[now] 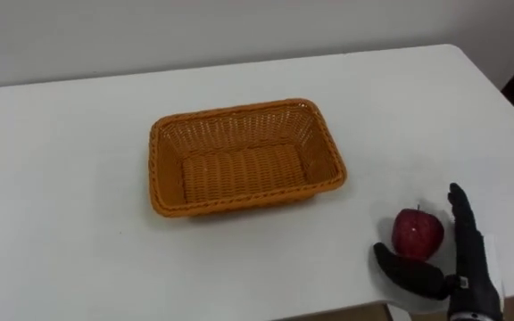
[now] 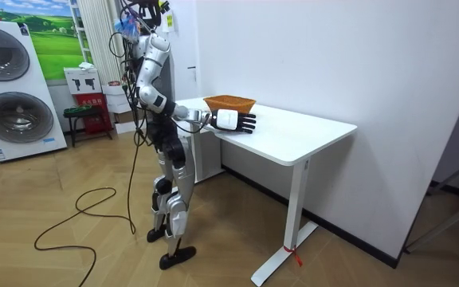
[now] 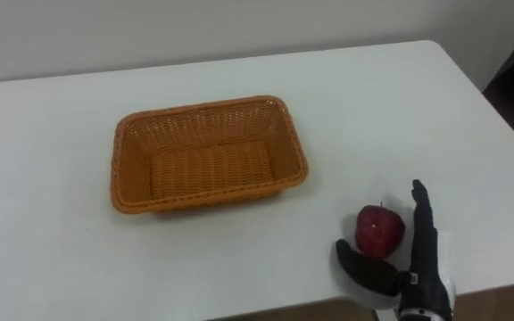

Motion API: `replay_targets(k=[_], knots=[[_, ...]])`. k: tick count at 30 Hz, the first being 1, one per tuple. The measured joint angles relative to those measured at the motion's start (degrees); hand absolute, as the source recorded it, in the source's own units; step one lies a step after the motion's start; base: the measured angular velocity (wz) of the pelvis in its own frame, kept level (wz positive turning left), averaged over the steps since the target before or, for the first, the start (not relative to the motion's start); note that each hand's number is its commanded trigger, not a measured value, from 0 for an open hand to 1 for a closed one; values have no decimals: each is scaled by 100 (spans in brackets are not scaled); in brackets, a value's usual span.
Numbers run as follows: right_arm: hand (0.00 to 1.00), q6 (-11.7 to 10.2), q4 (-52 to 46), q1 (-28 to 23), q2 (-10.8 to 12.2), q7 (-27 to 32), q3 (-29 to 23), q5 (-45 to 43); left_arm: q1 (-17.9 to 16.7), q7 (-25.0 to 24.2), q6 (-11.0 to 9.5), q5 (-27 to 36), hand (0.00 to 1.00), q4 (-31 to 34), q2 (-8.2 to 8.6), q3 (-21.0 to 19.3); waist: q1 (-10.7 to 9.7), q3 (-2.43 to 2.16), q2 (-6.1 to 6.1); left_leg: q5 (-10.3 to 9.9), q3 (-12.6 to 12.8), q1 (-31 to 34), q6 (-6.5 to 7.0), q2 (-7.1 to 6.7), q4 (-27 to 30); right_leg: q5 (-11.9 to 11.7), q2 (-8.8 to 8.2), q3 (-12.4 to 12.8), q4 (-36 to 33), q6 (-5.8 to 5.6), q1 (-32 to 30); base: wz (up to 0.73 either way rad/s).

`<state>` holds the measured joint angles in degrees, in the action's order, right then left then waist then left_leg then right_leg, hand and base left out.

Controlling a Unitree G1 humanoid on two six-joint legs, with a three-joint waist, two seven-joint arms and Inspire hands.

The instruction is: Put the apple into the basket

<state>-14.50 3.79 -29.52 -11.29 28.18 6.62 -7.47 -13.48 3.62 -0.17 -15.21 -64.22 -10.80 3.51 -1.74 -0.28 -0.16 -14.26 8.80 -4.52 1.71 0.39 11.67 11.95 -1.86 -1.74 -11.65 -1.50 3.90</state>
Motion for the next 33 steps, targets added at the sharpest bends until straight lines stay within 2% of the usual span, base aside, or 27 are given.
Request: replay_targets(k=[5, 9, 17, 22, 23, 25, 26, 29, 30, 31, 33], knots=[[100, -131, 193, -35, -46, 290, -2, -375, -4, 69, 12, 0, 0, -4, -9, 208, -69, -38, 47, 0, -1, 1, -1, -1, -2, -2, 2, 12, -1, 0, 3, 0], [100, -218, 365, 40, -171, 461, -134, -539, -18, 80, 27, -2, 0, 5, -17, 244, -124, -57, 58, 4, 2, -15, -7, 1, -38, -12, 10, 18, 30, 1, 7, 0], [100, -205, 464, 103, -208, 792, -167, -659, -2, 95, 64, 6, 0, 12, -25, 347, -109, -68, 65, 7, 10, -40, -12, 13, -35, -28, 21, 7, 113, 8, 19, 0], [100, -111, 531, 166, -186, 788, -101, -633, 15, 82, 48, 5, 0, 11, -23, 404, -76, -36, 16, 7, 11, -109, -12, 14, -45, -28, 23, 7, 131, 8, 97, -1], [100, -100, 500, 216, -153, 763, -37, -579, 19, 78, 48, 11, 0, 9, -23, 429, -72, -35, 21, 7, 12, -106, -12, 13, -51, -28, 22, -8, 138, 8, 102, 0], [100, -93, 496, 292, -25, 726, 31, -498, 21, 67, 42, 76, 0, 5, -20, 460, -73, -6, -28, 7, 21, -95, -12, 13, -56, -33, 22, -21, 164, 14, 110, -2], [100, -77, 457, 339, 41, 725, 72, -431, 20, 66, 19, 112, 0, -21, -14, 466, -73, -12, -20, 7, 21, -87, -13, 14, -56, -42, 24, -22, 162, 16, 114, 0], [100, -9, 329, 373, 38, 611, 207, -283, 20, 59, 7, 130, 0, -47, -13, 465, 22, 0, -25, 6, 21, -72, -13, 12, -69, -70, 25, -20, 160, 7, 112, 0], [100, 84, 187, 374, 33, 584, 273, -208, 21, 52, -11, 130, 0, -97, -12, 466, 71, 14, -35, 7, 21, -73, -13, 9, -79, -73, 24, -20, 155, 4, 112, 0], [100, 91, 119, 384, 33, 576, 302, -197, 25, 44, -17, 131, 0, -137, -13, 462, 82, 4, -4, 7, 20, -72, -13, 8, -80, -75, 24, -21, 152, 3, 113, 0], [100, 87, -130, 529, 30, 554, 373, -180, 51, -22, -11, 201, 0, -249, -19, 452, 105, 33, 5, 7, 18, -73, -13, 10, -78, -75, 22, -51, 103, 2, 95, 0]])
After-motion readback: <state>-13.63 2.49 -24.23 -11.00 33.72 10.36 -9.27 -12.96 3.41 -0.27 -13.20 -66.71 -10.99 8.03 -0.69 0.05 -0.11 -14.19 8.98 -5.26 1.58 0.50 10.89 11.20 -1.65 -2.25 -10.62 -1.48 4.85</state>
